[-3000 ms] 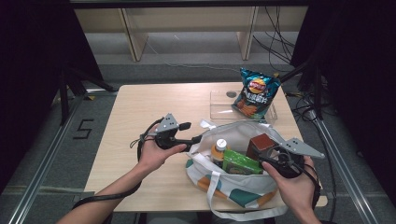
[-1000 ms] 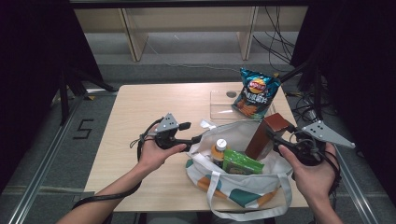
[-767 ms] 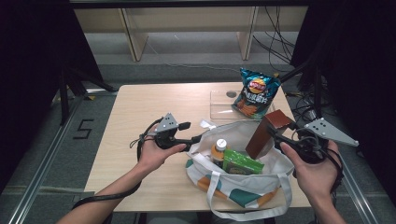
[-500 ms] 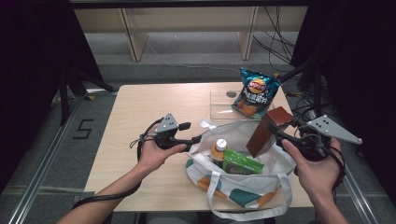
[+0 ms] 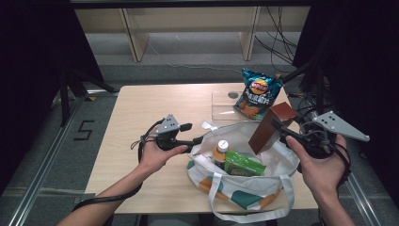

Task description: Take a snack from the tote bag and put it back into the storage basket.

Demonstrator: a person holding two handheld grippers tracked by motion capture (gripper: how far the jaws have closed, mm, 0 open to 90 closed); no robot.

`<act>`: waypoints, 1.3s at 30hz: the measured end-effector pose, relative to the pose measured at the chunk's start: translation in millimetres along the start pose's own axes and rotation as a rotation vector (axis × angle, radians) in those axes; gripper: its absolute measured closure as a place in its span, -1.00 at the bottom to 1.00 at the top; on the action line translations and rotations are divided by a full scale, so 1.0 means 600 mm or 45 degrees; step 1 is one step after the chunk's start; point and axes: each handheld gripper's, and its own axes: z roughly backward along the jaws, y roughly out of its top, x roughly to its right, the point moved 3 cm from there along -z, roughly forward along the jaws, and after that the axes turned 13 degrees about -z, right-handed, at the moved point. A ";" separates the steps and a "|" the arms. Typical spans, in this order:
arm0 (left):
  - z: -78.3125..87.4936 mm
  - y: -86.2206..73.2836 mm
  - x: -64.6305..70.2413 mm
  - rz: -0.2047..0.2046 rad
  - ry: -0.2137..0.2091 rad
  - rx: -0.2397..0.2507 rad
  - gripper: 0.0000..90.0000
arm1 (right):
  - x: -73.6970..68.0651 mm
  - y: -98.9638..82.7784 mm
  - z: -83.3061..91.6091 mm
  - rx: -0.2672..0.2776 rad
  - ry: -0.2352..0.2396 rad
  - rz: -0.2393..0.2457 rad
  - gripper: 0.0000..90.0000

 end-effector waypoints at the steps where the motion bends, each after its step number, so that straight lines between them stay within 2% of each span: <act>1: 0.000 0.000 0.000 0.000 0.001 0.000 -0.30 | 0.001 0.002 -0.001 0.010 0.009 0.016 -0.12; 3: 0.000 0.000 -0.001 -0.001 0.001 0.001 -0.30 | -0.001 0.004 -0.002 0.010 0.006 0.008 -0.12; 4: 0.000 0.000 -0.001 -0.002 0.001 0.001 -0.30 | 0.001 0.007 -0.003 0.018 0.005 0.030 -0.12; 5: 0.000 0.000 -0.001 -0.003 0.002 0.002 -0.30 | -0.002 0.007 -0.002 0.011 0.005 0.005 -0.12; 8: 0.001 0.001 -0.001 -0.003 0.002 0.003 -0.30 | -0.001 0.011 -0.004 0.018 0.000 0.020 -0.12; 10: 0.001 0.001 -0.001 -0.003 0.004 0.003 -0.30 | -0.002 0.013 -0.004 0.021 0.005 0.009 -0.12; 17: 0.001 0.001 -0.001 -0.003 0.003 0.001 -0.30 | 0.001 0.021 -0.006 0.037 0.002 0.033 -0.12; 22: 0.000 0.001 -0.001 -0.002 -0.002 0.010 -0.30 | 0.002 0.026 -0.007 0.047 0.002 0.015 -0.12; 26: 0.000 0.001 -0.001 -0.003 -0.003 0.011 -0.30 | 0.004 0.031 -0.008 0.059 0.001 0.029 -0.12; 28: 0.001 0.001 -0.001 -0.003 0.000 0.007 -0.30 | 0.003 0.033 -0.007 0.058 0.002 0.010 -0.12; 32: 0.000 0.001 -0.001 -0.004 -0.003 0.012 -0.30 | 0.004 0.039 -0.007 0.077 -0.004 0.030 -0.12; 39: 0.000 0.001 -0.001 -0.004 -0.004 0.012 -0.30 | 0.007 0.050 -0.007 0.098 -0.012 0.014 -0.12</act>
